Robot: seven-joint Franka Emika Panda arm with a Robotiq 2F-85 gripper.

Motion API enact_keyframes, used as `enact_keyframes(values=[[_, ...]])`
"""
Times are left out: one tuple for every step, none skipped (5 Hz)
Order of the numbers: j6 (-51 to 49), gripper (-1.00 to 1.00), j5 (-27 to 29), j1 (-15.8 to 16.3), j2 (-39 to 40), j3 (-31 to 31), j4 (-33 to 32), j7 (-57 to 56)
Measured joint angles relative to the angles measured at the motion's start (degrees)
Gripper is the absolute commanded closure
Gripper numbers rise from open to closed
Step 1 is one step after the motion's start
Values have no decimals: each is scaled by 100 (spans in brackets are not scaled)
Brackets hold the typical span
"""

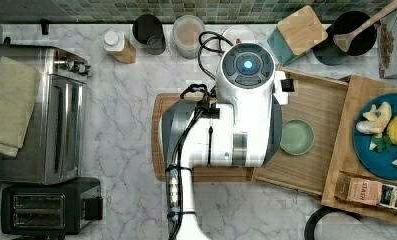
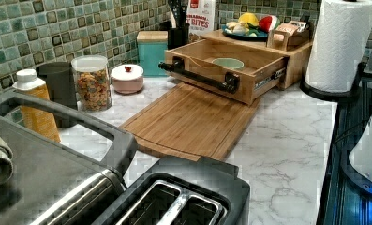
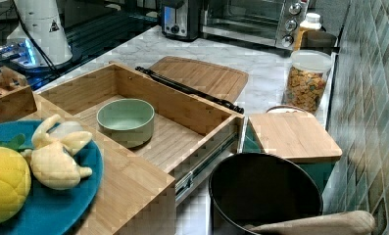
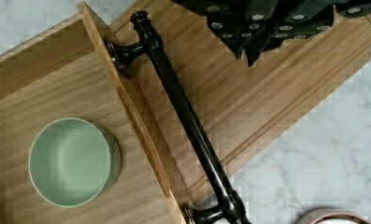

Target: Close the drawer.

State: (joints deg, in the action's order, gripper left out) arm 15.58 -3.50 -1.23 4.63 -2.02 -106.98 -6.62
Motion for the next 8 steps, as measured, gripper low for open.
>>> enact_keyframes(values=[[-8,100,-2,-25,55,-10,-17,-357],[750,100,2,-8,166,-23,-145,-1194],[1120,100,-4,26,337,-23,-190,-1355],[1122,100,-4,61,627,-23,-118,-1354],[1147,100,-29,130,958,-23,-90,-1238],[1410,100,-439,260,1222,-24,-90,-938],[1687,100,-500,381,1447,2,-73,-842],[1897,100,-662,434,1686,12,-45,-805]])
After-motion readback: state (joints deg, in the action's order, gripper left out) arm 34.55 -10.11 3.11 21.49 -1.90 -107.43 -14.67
